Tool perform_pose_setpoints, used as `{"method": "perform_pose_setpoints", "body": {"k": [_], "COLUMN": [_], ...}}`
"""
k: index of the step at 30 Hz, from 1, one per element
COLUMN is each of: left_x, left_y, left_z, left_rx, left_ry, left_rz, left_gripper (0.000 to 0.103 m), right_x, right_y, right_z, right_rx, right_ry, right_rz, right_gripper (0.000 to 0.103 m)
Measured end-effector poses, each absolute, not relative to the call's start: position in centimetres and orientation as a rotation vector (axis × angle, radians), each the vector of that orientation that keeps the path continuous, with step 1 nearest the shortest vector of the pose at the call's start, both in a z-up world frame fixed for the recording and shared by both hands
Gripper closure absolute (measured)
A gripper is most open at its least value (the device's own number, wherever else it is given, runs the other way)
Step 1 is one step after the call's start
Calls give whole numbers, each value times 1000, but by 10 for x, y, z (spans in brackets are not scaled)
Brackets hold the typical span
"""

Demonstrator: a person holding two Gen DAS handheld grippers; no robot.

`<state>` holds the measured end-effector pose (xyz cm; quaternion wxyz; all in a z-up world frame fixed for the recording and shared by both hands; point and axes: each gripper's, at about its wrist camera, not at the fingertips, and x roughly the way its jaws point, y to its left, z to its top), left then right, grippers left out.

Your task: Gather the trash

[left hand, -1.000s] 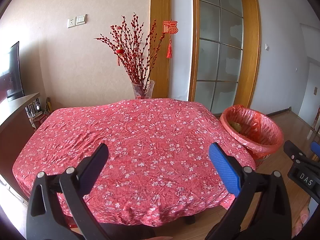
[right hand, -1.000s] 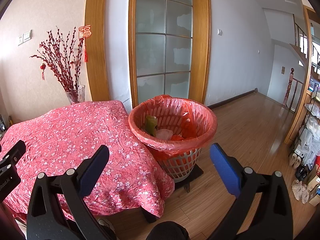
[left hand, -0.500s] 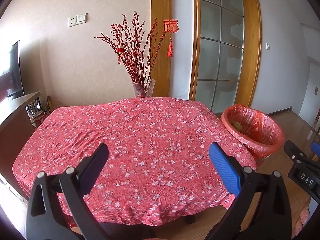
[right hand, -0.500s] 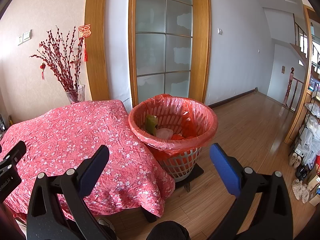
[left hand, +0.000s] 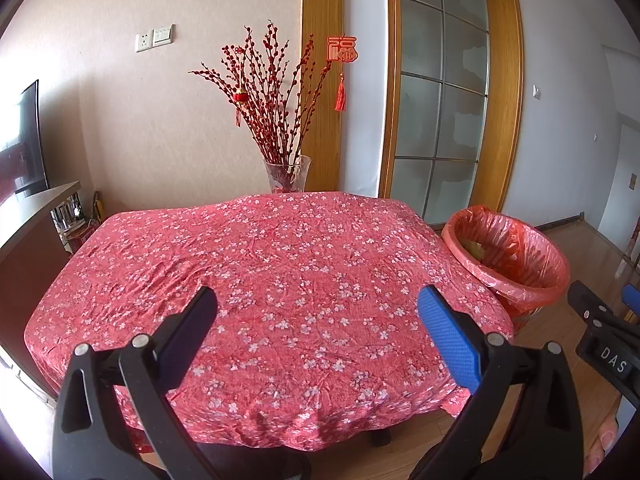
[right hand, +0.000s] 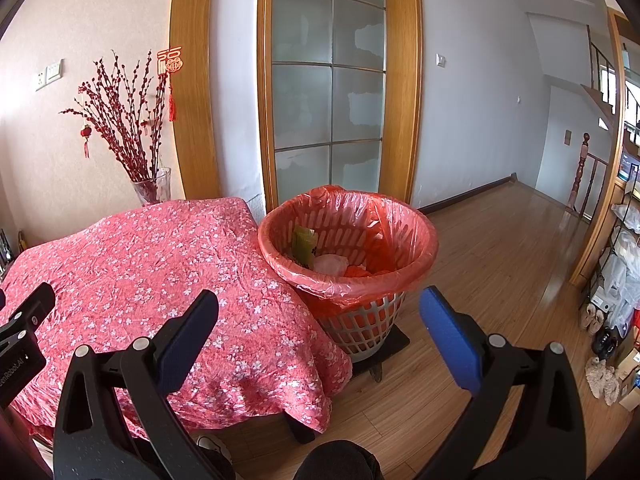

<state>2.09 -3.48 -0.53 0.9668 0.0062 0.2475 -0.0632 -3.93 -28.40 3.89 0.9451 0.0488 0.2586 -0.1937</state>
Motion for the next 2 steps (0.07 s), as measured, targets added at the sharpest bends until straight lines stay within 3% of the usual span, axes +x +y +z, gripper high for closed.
{"method": "perform_pose_setpoints", "body": {"k": [2], "left_x": [21], "left_y": [-35], "left_z": [-6], "left_rx": [13], "left_ry": [502], "left_rz": [-130], "left_gripper": [5], "right_x": [-39], "right_y": [-284], "right_z": [39], "right_rx": [99], "right_ry": [527], "right_rz": [-394], "right_gripper": [3]}}
